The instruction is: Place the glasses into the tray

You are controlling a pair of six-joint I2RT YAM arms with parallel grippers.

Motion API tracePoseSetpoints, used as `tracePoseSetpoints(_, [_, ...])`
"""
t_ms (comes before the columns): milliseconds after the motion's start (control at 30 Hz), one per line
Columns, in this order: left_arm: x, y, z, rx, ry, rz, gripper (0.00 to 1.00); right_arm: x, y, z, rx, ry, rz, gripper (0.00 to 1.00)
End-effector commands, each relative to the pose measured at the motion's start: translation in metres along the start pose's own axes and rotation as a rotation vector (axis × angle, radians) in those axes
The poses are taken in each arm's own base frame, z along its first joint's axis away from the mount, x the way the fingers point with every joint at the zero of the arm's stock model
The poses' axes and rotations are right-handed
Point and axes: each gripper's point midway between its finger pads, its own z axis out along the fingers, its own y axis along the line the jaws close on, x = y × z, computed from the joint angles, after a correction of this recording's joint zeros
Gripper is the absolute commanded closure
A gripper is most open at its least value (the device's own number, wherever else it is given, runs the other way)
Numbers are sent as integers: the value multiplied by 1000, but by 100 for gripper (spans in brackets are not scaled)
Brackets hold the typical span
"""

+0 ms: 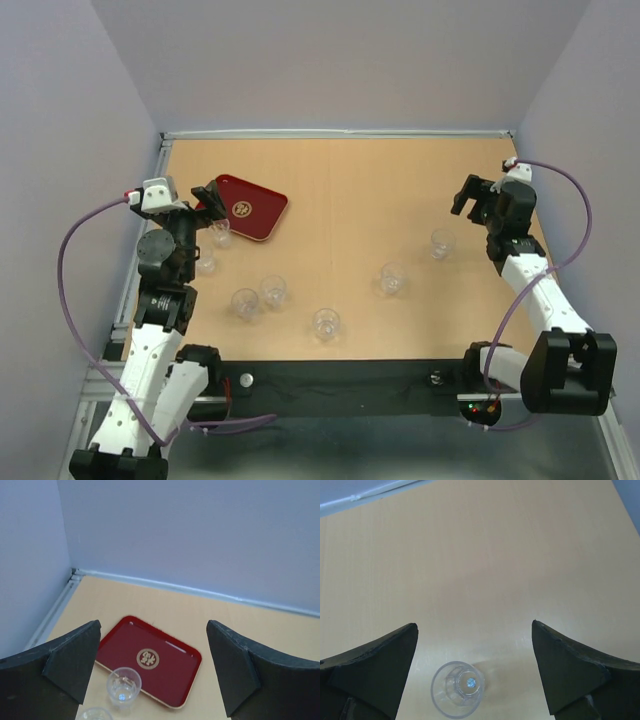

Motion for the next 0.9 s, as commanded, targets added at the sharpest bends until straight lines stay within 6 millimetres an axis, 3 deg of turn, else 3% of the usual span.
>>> tracePoseSetpoints(0, [-5,-4,4,13,-18,-1,1,-35,6,-8,-24,-97,4,0])
tracePoseSetpoints(100, [-4,-12,5,47,-7,-19,1,-40,15,-18,-87,-120,-87,0])
tracePoseSetpoints(167, [-1,-15,7,61,8,-34,1,-38,40,-30,-251,-124,-182,0])
tracePoseSetpoints(200, [0,-18,8,76,14,-36,1,-30,48,-33,-328,-125,-309,0])
tracePoseSetpoints(233, [3,-20,10,78,27,-40,1,-21,68,-42,-465,-115,-352,0])
tracePoseSetpoints(333, [9,-22,19,71,66,-69,1,1,78,-48,-559,-67,-349,0])
tracePoseSetpoints(433, [19,-23,28,66,126,-91,1,21,74,-50,-582,4,-423,0])
tracePoseSetpoints(500, [27,-20,34,68,163,-145,1,20,74,-50,-573,34,-394,0])
tracePoseSetpoints(633, [71,1,52,40,301,-255,2,27,84,-63,-660,56,-405,0])
tracePoseSetpoints(867, [124,39,65,-125,504,-275,9,25,78,-58,-616,57,-415,0])
